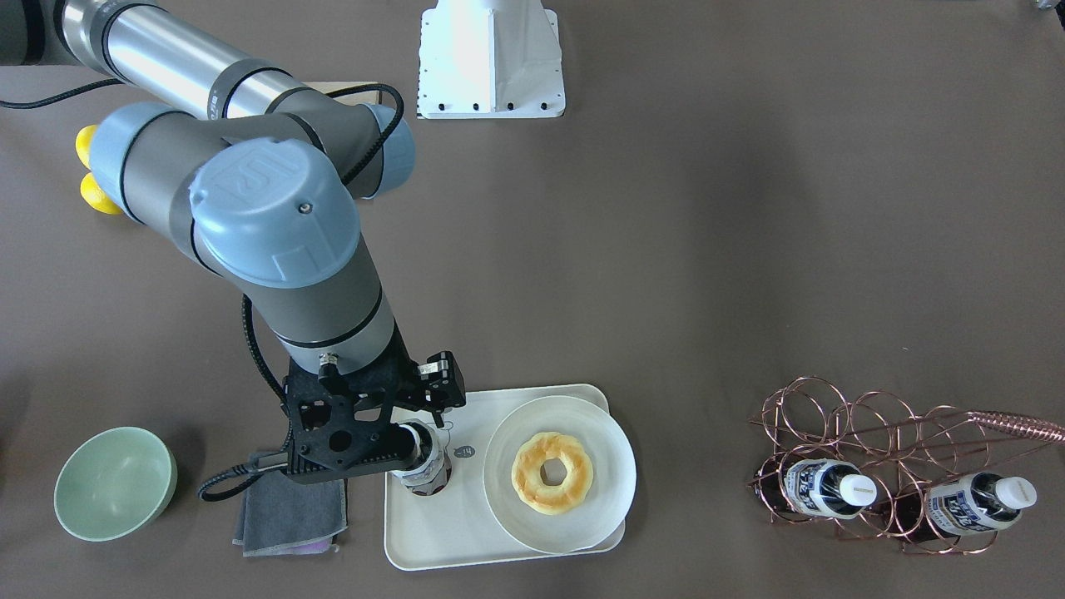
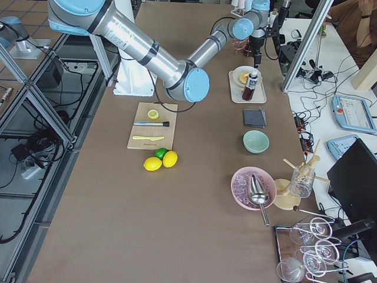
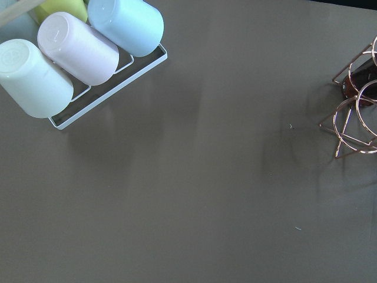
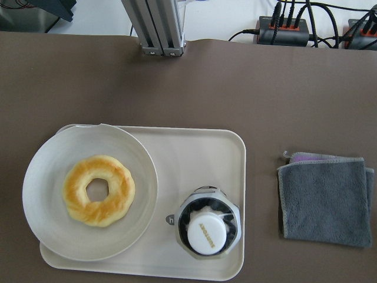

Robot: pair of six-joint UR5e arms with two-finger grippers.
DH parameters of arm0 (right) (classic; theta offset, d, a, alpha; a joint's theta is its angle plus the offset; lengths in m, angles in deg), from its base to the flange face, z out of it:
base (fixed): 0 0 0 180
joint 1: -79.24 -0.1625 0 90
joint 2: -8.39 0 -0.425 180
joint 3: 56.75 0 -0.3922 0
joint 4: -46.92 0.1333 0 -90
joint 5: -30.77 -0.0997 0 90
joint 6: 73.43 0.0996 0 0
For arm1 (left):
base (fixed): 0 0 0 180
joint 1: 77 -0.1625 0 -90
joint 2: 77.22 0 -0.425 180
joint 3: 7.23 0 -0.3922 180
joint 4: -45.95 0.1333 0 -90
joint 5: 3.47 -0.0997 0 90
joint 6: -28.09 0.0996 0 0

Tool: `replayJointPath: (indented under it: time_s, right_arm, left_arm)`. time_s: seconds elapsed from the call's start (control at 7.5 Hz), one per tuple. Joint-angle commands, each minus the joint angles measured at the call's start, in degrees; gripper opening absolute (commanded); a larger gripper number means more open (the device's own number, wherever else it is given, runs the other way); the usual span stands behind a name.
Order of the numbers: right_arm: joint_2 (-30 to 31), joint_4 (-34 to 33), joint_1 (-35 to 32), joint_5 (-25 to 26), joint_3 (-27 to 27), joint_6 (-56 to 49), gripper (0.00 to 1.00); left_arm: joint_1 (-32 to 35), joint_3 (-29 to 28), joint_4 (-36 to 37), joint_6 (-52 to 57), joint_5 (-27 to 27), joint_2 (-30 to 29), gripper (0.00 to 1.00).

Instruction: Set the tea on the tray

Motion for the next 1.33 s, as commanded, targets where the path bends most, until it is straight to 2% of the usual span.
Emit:
replayJointPath:
  time_s: [0.0, 0.27, 0.4, 0.67, 0.8, 0.93, 1.07, 1.2]
  right_arm:
    - [3.89, -14.99, -1.85, -2.6, 14.27, -0.26, 1.0]
    - [14.4, -27.47, -3.25, -1.38, 28.75, -3.23, 1.0]
    - [20.9, -30.48, -5.0, 1.06, 33.7, -10.04, 1.0]
    - [33.2, -32.18, -11.58, 4.51, 35.16, -28.65, 1.0]
    - [41.53, -30.7, -17.36, 4.6, 36.03, -41.01, 1.0]
    - [49.36, -25.47, -23.94, 3.91, 35.43, -52.01, 1.0]
    - [54.31, -20.63, -29.4, 2.16, 33.42, -56.65, 1.0]
    - [57.58, -18.58, -33.46, -3.86, 29.92, -59.56, 1.0]
  left_arm:
    - [0.09, -0.05, -0.07, 0.07, 0.0, 0.32, 0.97]
    - [0.09, 0.03, -0.07, 0.07, 0.0, 0.58, 0.97]
    - [0.09, 0.3, 0.02, 0.07, 0.09, 0.84, 0.97]
    - [0.26, 0.47, 0.28, 0.07, 0.09, 0.93, 0.97]
    - [0.26, 0.82, 0.2, 0.07, 0.96, 1.45, 0.97]
    - [0.26, 0.65, 0.11, 0.07, 1.93, 1.46, 0.97]
    - [0.26, 0.22, 0.2, 0.07, 2.02, 1.46, 0.97]
    - [0.26, 0.21, 0.28, 0.07, 2.02, 1.46, 0.97]
